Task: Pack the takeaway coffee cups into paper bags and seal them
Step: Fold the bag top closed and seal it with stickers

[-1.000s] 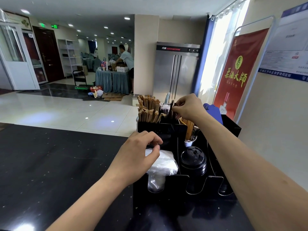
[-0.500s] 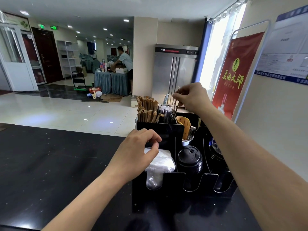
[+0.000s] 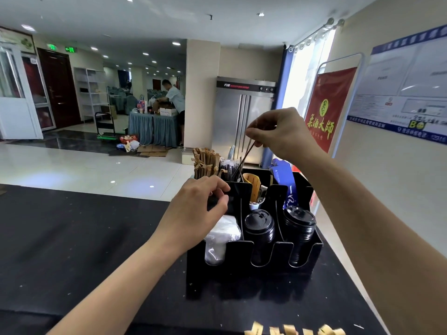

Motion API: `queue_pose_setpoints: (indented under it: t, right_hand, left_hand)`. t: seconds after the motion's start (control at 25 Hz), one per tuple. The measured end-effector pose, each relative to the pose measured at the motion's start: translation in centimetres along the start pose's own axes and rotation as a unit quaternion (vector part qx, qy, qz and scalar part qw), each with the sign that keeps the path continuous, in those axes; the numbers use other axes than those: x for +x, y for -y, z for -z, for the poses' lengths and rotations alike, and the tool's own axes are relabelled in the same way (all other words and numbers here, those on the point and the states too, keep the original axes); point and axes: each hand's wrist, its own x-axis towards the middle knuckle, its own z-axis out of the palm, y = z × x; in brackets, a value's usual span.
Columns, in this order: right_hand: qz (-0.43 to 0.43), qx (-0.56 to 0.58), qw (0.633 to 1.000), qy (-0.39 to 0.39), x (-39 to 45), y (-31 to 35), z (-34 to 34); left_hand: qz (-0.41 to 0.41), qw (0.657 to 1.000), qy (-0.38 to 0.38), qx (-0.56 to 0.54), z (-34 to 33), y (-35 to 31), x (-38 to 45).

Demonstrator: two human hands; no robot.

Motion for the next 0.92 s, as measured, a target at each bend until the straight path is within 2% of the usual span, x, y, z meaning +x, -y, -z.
queue_pose_setpoints:
  t: [0.12,0.24,0.44,0.8,0.92]
  right_hand:
    - [-0.005,0.020,1.000,0.020,-2.5,1.4,1.1]
    - [-0.016,0.039,0.996,0.075,-5.5,2.8,1.8]
    - [-0.022,0.092,0.981,0.168,-10.6,4.1,2.2]
    - [-0.078,0.160,0.967,0.184,-19.4,2.7,-0.4]
    - [-0.095,0.203,0.957,0.181,-22.2,2.5,-1.2]
  left_hand:
    - [-0.003,1.000,-0.011,-0.002,0.7,-0.9,-0.9]
    - [0.000,1.000,-0.012,0.002,1.2,-1.5,-1.9]
    - [0.009,0.997,0.063,-0.042,1.8,-2.6,-5.0]
    - [0.058,0.985,0.099,-0.132,0.9,-3.4,-14.3]
    - [0.082,0.979,0.088,-0.166,1.2,-3.7,-16.4]
